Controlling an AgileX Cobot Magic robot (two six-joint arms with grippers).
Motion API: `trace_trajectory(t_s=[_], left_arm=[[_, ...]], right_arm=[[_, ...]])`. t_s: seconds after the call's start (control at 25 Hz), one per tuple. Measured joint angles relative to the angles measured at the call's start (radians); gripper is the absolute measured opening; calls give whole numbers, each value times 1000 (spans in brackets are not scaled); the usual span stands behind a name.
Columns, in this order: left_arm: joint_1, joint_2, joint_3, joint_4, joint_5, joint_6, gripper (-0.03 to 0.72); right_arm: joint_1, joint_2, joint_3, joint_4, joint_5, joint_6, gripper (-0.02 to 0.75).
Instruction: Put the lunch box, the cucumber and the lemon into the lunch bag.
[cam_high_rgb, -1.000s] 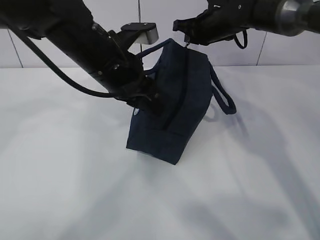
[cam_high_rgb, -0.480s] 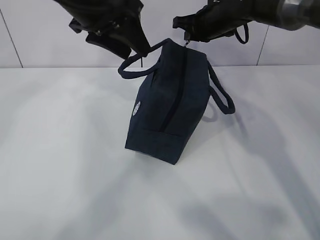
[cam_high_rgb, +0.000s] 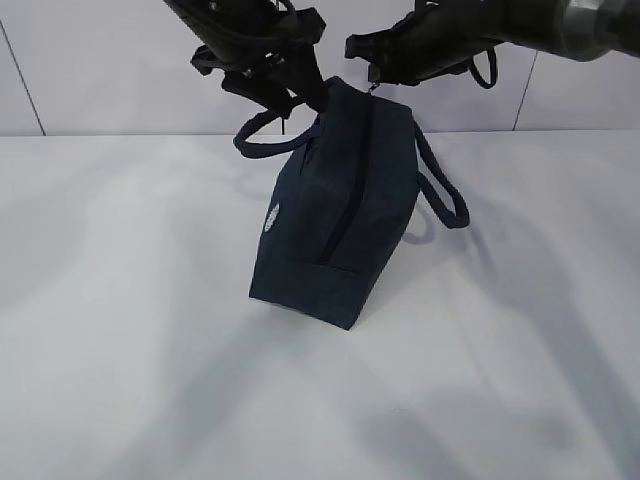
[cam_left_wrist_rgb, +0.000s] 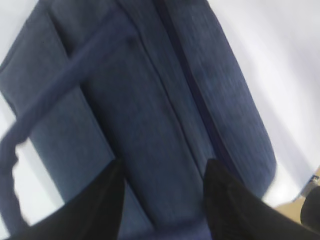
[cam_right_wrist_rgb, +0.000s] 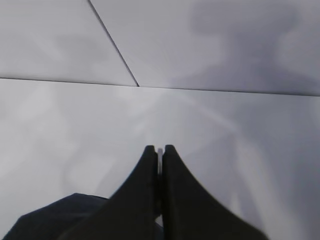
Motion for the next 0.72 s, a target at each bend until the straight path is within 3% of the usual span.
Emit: trace_trajectory(t_s=[0.24, 0.52, 0.6, 0.72], left_arm=[[0, 99, -101, -65, -4, -7, 356], [0, 160, -118, -110, -50, -7, 352], [0, 172, -119, -110, -50, -7, 312], [0, 174, -121, -104, -34, -7, 116]], right_arm=[[0, 4, 0, 1, 2, 0, 0], [0, 4, 0, 1, 4, -2, 0], [0, 4, 0, 1, 4, -2, 0], [0, 6, 0, 1, 4, -2, 0]])
